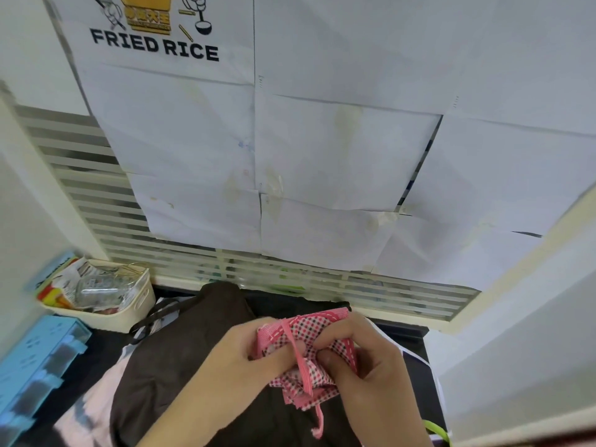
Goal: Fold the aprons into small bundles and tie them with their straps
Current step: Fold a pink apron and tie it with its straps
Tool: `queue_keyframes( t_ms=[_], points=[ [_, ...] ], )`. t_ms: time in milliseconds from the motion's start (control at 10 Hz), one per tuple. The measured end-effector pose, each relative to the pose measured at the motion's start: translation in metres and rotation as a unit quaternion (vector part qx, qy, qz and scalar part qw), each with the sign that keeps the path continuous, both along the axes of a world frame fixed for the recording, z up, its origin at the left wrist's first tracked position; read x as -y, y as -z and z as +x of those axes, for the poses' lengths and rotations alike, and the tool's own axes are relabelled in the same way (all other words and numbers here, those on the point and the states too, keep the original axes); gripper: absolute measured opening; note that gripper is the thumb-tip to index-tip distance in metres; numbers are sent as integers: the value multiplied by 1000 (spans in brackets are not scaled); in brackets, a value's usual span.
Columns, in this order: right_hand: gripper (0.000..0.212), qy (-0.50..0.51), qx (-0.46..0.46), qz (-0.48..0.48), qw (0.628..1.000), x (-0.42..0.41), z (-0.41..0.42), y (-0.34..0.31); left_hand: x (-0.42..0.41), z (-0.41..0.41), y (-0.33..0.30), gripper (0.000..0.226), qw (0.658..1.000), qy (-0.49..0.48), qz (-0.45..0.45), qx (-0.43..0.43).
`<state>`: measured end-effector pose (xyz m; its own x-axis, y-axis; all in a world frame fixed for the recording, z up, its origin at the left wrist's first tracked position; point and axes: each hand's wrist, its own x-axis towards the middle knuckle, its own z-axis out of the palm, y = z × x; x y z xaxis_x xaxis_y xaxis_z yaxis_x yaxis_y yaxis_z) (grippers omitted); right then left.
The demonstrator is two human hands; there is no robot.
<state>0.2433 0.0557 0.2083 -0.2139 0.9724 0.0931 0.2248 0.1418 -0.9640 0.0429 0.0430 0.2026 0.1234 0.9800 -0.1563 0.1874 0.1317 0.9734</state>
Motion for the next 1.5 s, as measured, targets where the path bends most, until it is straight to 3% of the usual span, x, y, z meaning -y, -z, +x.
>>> queue_keyframes(
  t_ms=[100, 200, 300, 400, 500, 600, 700, 800, 1000, 1100, 1200, 1300, 1400, 1500],
  points=[
    [44, -20, -12, -7, 1000, 0, 2, -6, -4, -5, 8, 41, 987, 41, -97, 123],
    [41, -54, 45, -19, 997, -5, 2, -9, -3, -8, 9, 39, 983, 72, -140, 96],
    [19, -65, 100, 2, 993, -8, 0, -16, -1, -1, 5, 19, 985, 46, -129, 107],
    [25, -78, 190, 60, 977, -1, -4, -18, -2, 9, 3, 9, 990, -93, -71, 76],
    [19, -42, 244, 185, 951, 1, -11, -13, -2, 17, 0, 11, 982, -178, -45, 36],
    [16, 15, 121, 155, 980, -3, -5, -5, 1, 26, -10, 9, 976, -199, -42, 78],
    [13, -12, -40, 70, 997, -2, 2, -8, 3, 32, -17, 13, 972, -208, -45, 95],
    [8, -30, -72, 51, 996, -2, 3, -5, 2, 37, -24, 8, 972, -219, -39, 69],
    [20, -28, 33, 78, 996, -7, 4, -3, 1, 41, -24, 13, 980, -197, -12, -7],
    [21, -99, -126, 38, 986, -11, 7, -4, -1, 44, -23, 20, 980, -196, -24, -21],
    [30, -155, -246, -17, 957, -11, 13, -4, -6, 42, -17, 27, 977, -207, -44, 20],
    [34, -197, -385, -61, 900, -11, 20, -3, -6, 38, -20, 28, 954, -238, -98, 152],
    [34, -243, -535, -86, 805, -17, 30, 8, -11, 27, -21, 25, 911, -264, -134, 287],
    [34, -244, -563, -127, 779, -22, 40, 21, -15, 7, -22, 52, 937, -250, -116, 214]
  ],
)
